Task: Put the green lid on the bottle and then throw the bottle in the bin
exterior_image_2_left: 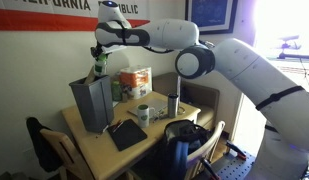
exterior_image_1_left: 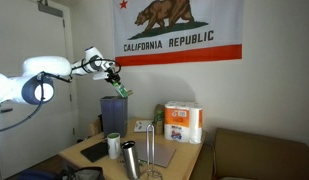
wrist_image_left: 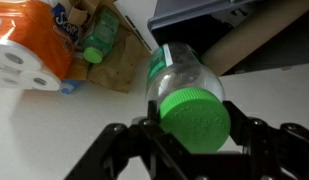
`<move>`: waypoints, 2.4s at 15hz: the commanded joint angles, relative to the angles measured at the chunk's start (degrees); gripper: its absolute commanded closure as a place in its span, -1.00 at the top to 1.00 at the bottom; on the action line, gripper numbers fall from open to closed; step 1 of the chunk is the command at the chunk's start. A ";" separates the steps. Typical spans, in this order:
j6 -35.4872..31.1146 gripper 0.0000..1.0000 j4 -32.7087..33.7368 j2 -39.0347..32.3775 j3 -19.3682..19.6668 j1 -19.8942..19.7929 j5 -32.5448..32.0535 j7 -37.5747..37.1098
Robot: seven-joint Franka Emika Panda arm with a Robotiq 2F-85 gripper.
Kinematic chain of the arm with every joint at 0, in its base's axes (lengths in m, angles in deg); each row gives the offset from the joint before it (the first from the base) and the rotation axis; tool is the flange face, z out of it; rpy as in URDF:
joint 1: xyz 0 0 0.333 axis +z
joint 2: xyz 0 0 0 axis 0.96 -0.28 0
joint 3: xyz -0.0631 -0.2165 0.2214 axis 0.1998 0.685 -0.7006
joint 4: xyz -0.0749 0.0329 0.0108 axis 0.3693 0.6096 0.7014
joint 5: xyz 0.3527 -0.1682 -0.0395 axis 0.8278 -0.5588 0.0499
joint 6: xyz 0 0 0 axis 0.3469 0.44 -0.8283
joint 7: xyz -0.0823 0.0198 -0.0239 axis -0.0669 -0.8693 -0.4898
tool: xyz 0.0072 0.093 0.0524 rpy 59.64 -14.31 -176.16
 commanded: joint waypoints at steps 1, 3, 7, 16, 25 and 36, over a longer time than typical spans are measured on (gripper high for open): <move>0.19 -0.20 2.25 -1.78 -0.31 -0.27 0.89 -0.58; 0.69 -0.20 2.26 -1.75 -0.49 -0.33 1.12 -0.36; 3.21 -0.20 1.90 -1.30 -0.96 -0.34 1.70 0.45; 7.60 -0.20 2.17 -3.57 -1.81 -0.99 3.51 0.39; 8.47 1.00 2.59 -4.10 -1.54 -1.04 3.15 0.02; 27.24 1.00 9.40 0.39 2.58 -2.51 7.24 4.55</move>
